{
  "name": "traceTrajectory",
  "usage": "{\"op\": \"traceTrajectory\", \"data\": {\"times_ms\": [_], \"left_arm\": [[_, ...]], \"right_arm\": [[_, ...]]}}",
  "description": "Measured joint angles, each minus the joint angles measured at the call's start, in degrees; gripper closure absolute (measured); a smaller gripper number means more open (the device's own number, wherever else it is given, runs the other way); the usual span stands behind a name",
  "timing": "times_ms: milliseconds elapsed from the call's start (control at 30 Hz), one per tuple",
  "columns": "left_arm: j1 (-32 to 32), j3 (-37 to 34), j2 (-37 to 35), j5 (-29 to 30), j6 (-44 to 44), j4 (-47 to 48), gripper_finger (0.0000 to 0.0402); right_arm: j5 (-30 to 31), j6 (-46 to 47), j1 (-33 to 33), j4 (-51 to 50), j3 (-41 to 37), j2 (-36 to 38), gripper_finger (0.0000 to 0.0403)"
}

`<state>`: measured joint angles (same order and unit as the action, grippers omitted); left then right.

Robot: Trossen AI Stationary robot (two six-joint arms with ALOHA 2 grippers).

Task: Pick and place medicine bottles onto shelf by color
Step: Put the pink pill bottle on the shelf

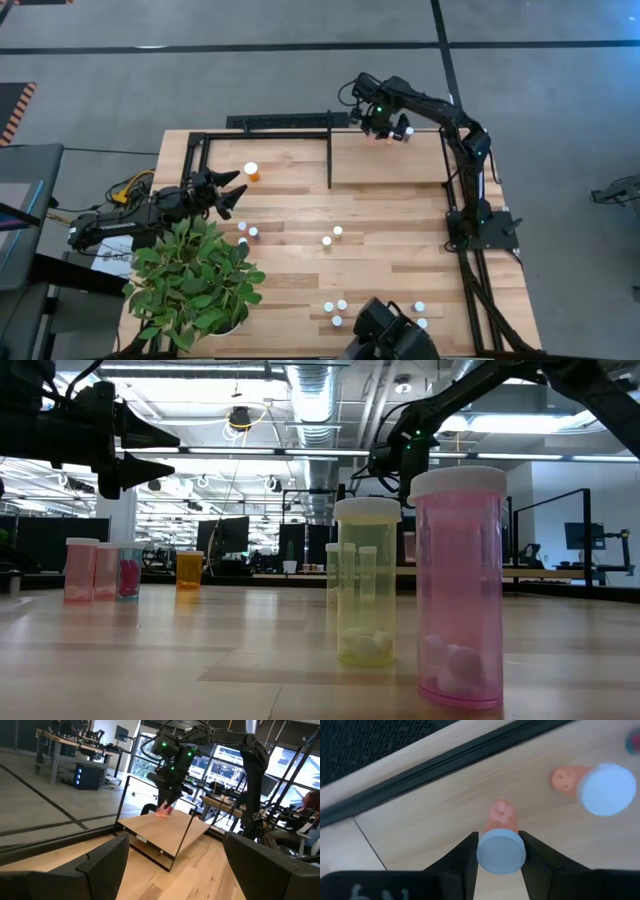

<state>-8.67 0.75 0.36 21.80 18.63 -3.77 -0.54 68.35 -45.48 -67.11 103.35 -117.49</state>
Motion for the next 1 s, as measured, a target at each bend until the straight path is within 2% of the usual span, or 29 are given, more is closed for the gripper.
{"op": "traceTrajectory", "data": {"times_ms": [400, 600, 1000], "left_arm": [[0.0, 0.0, 0.0, 0.0, 0.0, 0.0, 0.0090], [0.0, 0.0, 0.0, 0.0, 0.0, 0.0, 0.0090], [0.0, 0.0, 0.0, 0.0, 0.0, 0.0, 0.0090]], "right_arm": [[0.0, 12.1, -0.5, -1.3, -0.7, 0.0, 0.0251], [-2.3, 10.9, -2.5, -1.0, -2.1, 0.0, 0.0256], [-2.6, 10.7, -3.4, 2.2, -2.6, 0.0, 0.0256]]}}
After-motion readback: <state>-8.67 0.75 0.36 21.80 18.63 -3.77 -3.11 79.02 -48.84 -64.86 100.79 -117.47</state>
